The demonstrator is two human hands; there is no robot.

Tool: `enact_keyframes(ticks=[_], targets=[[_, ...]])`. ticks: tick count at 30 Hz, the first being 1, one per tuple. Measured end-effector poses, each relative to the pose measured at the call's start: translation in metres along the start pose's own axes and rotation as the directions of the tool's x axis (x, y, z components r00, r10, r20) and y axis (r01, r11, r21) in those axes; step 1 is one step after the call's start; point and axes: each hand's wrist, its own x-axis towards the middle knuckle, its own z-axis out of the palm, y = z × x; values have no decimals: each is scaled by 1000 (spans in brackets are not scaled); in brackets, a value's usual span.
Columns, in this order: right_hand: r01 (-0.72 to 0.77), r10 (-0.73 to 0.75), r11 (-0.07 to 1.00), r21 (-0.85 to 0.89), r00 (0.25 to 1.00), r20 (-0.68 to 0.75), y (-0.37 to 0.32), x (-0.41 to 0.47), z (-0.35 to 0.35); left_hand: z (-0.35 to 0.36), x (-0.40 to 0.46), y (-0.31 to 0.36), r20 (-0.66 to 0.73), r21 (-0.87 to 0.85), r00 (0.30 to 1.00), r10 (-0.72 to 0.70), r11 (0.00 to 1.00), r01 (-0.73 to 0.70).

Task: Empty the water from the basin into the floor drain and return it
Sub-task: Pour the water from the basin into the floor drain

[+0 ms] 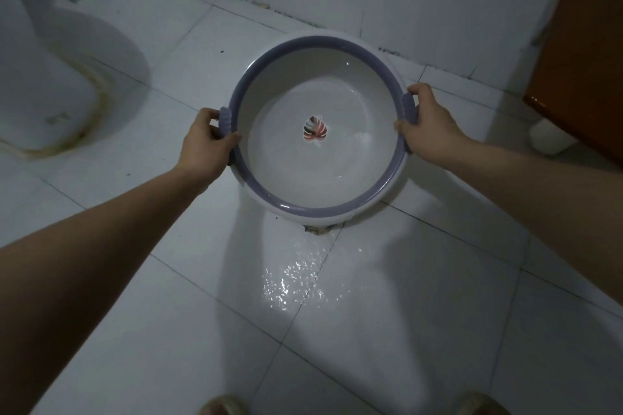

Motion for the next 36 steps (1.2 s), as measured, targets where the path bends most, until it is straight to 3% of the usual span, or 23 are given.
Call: enact_keyframes(ticks=[36], targets=[[14,-15,1000,-10,999,-39,-10,-4,-5,-4,1,4,-19,-28,1000,19,999,-20]])
